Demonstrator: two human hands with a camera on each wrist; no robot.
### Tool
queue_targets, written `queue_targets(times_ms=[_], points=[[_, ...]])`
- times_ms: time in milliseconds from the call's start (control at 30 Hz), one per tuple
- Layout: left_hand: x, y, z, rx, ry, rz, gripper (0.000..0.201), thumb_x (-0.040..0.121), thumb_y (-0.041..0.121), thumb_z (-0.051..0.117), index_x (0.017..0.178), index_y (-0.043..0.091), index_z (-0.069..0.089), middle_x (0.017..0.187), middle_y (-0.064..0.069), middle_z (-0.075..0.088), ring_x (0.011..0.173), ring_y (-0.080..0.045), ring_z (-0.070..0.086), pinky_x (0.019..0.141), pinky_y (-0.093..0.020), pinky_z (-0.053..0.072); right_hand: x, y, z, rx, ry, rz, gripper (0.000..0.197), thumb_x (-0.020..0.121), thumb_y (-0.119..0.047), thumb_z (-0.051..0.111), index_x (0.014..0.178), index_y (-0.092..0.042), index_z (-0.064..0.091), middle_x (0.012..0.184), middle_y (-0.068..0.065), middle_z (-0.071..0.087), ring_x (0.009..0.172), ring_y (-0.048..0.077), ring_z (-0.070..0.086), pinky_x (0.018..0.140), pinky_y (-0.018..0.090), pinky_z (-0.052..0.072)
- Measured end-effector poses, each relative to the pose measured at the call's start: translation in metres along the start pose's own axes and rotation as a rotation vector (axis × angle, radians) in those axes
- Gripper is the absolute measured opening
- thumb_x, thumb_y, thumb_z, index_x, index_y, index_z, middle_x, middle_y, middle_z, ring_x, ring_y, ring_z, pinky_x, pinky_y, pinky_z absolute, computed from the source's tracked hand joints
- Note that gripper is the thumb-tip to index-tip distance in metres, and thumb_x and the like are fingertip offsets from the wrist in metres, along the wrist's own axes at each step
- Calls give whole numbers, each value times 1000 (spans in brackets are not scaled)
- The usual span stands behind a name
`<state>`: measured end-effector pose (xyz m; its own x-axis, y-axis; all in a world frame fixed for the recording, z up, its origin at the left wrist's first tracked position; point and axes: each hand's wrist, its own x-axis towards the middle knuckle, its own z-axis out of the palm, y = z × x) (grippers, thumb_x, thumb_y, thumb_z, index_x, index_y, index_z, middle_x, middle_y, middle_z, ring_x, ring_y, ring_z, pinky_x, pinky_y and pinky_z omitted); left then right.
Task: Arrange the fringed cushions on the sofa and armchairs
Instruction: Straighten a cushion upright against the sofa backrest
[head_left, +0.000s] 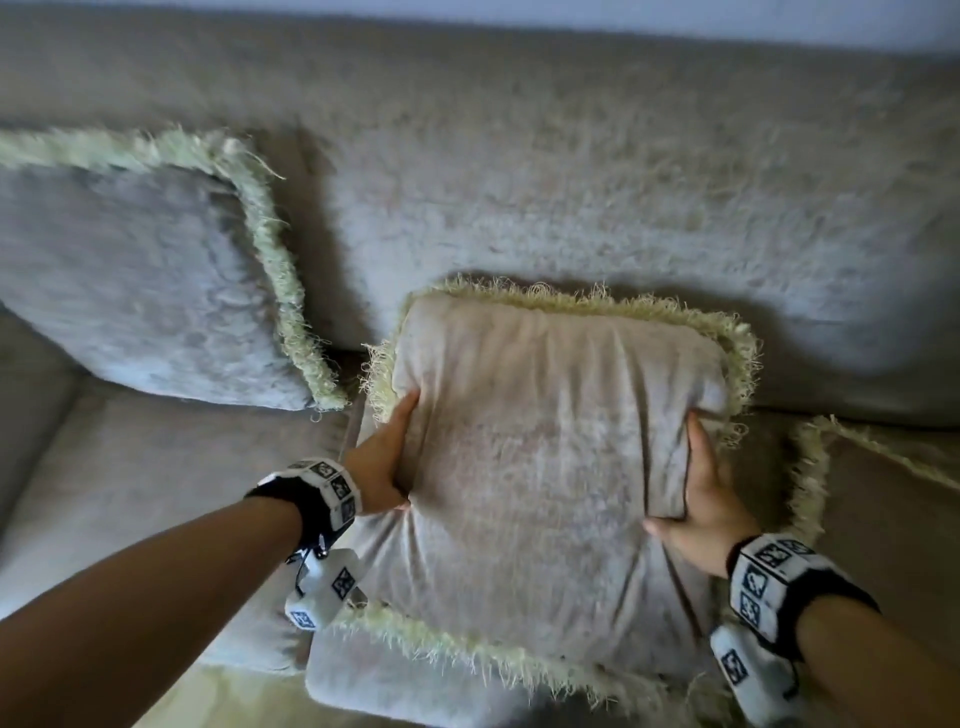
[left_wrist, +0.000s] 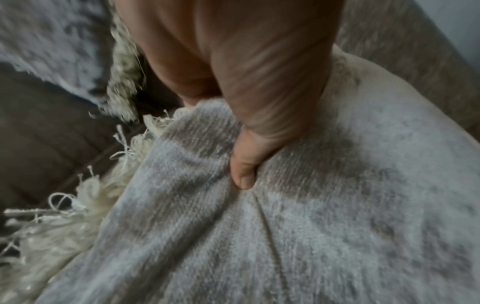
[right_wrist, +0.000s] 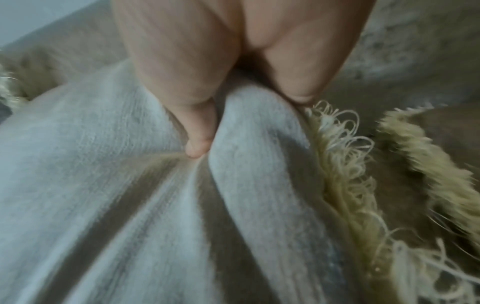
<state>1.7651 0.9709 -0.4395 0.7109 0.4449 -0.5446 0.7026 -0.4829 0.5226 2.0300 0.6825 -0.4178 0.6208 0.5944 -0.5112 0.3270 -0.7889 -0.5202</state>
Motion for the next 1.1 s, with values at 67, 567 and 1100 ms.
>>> queue_targets(times_ms=[67,567,1100], points=[[-2,-10,-26,-29,52,12,148,62,2,84,136,52,-34,155,-20,26,137,-35,38,113,-47,31,14,-24,0,-15,18,-54,131,71,-19,84,147,-43,-21,162,2,-10,149,24,4,117,35,12],[35,17,-127,-41,608,128,131,64,-5,77,145,45,-12,142,-11,28,113,-29,50,95,-43,45,68,-108,-60,124,430,-318,124,72,-4,81,150,-41,-8,161,-7,-5,145,11,8,114,31,9],[142,-33,-15,180,645,13,117,64,-2,81,147,3,-3,133,-42,29,113,-55,43,97,-49,44,151,-25,-4,-87,402,-347,112,74,8,67,136,-49,-5,150,22,7,111,40,52,88,40,48]])
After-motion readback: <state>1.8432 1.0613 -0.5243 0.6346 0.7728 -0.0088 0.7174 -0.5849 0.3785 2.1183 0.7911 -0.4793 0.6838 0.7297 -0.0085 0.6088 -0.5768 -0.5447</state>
